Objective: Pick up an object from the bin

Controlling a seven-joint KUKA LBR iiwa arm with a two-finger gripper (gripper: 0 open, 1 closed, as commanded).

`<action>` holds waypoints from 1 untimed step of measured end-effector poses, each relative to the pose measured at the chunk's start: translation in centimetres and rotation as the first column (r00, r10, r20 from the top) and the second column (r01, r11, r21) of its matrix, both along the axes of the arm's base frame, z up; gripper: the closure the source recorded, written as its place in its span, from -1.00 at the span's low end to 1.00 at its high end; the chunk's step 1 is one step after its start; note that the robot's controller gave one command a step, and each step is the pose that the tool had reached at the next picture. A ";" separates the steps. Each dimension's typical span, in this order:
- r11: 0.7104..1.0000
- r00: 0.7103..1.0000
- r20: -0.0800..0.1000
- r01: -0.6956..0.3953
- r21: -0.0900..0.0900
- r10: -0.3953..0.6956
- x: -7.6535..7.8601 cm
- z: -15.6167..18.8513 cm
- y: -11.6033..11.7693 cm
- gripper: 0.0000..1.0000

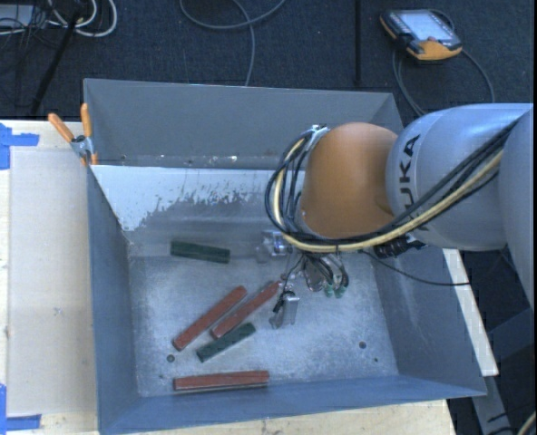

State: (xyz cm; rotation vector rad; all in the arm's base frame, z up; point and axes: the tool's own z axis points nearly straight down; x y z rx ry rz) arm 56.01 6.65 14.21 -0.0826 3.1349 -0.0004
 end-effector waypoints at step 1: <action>0.999 0.999 -0.009 0.049 0.001 -0.049 -1.3 -7.1 3.5 1.00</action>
Offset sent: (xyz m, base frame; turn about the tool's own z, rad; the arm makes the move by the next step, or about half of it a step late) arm 0.0000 0.0000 0.0000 0.0000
